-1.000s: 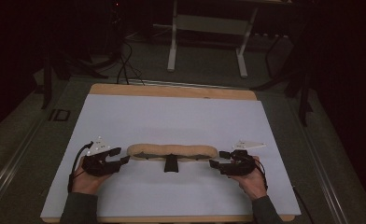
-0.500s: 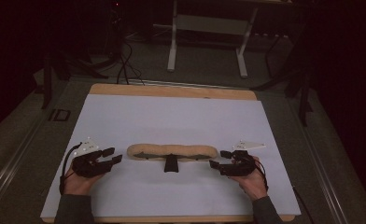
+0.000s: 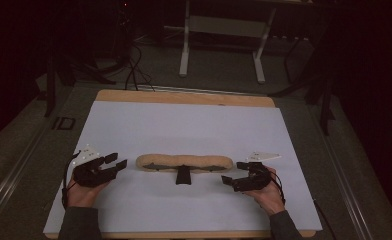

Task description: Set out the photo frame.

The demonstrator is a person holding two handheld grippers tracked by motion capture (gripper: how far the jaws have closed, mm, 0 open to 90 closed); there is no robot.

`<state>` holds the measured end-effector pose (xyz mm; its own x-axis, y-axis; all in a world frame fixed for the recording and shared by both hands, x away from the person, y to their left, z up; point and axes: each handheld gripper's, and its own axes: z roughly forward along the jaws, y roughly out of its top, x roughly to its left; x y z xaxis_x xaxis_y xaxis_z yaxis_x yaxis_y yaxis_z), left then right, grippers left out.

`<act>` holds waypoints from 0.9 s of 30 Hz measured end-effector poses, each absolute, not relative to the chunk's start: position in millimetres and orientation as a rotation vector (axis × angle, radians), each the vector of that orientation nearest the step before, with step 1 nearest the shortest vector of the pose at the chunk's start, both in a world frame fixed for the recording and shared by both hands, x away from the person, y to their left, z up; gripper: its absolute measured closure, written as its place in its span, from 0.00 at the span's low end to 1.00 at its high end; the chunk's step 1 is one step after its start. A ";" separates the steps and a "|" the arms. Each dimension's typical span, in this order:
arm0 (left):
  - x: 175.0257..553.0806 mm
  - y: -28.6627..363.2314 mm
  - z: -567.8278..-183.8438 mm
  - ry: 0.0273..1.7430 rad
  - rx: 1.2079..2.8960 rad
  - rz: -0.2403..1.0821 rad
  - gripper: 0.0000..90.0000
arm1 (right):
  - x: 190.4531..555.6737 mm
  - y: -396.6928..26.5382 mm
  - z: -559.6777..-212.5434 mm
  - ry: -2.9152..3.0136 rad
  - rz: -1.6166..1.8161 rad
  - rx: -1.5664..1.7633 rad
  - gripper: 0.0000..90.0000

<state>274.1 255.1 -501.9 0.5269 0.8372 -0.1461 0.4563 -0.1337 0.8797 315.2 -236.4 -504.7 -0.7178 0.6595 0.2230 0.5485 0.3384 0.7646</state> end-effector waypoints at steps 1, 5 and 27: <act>274.3 255.5 -501.7 1.083 1.764 0.481 0.56 | 314.8 -235.3 -504.9 2.464 1.328 1.118 0.10; 275.1 254.9 -501.1 1.093 1.748 0.492 0.55 | 314.5 -232.8 -505.9 2.477 1.307 1.113 0.10; 291.9 233.7 -502.4 1.119 1.759 0.467 0.66 | 312.6 -225.1 -513.4 2.619 1.157 1.091 0.59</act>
<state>291.9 233.7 -502.4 0.5052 0.8470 -0.1656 0.4779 -0.1148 0.8709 312.6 -225.1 -513.4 -0.7440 0.6369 0.2022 0.5784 0.4623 0.6721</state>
